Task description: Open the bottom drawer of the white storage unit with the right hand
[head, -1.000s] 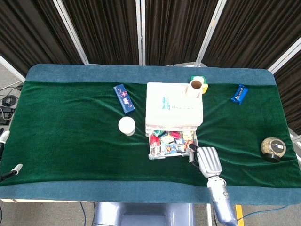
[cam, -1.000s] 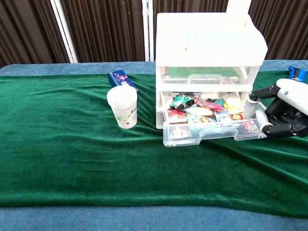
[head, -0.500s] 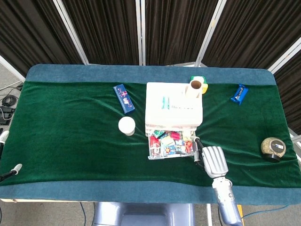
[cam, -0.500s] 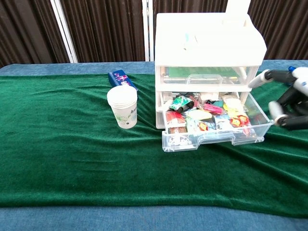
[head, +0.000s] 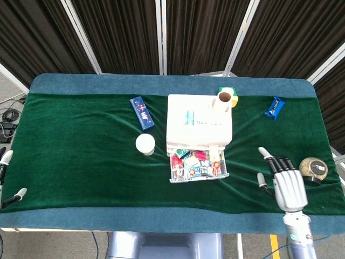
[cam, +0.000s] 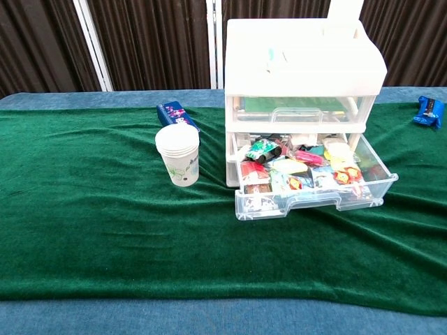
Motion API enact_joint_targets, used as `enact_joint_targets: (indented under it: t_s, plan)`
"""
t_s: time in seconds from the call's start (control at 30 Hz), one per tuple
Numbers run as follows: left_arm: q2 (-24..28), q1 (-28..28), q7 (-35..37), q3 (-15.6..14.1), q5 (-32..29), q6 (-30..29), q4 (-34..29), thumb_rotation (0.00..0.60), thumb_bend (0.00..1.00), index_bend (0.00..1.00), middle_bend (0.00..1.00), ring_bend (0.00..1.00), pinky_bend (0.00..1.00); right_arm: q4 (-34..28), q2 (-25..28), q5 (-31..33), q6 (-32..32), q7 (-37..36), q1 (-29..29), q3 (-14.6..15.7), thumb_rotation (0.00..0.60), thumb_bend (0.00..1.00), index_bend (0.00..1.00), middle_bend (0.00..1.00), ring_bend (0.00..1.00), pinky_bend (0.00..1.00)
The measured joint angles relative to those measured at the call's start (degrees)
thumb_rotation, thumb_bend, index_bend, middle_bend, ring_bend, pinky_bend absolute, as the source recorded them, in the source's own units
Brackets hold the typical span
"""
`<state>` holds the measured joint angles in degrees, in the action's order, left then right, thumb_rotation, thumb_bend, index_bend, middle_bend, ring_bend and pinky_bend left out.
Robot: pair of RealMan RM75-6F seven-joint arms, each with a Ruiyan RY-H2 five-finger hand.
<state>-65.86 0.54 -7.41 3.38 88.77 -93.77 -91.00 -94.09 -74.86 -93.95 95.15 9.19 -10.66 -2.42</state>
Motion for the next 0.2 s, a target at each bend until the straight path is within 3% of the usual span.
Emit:
enact_joint_targets:
  t_s: [0.2]
  plan:
    - [-0.32,0.30,-0.71,-0.42,0.33,0.78,0.64,0.600,0.03,0.00,0.00,0.00,0.00,3.33,3.74,0.52,-2.79,3.54,1.37,1.68,0.600,0.17,0.00,0.00,0.00,0.00]
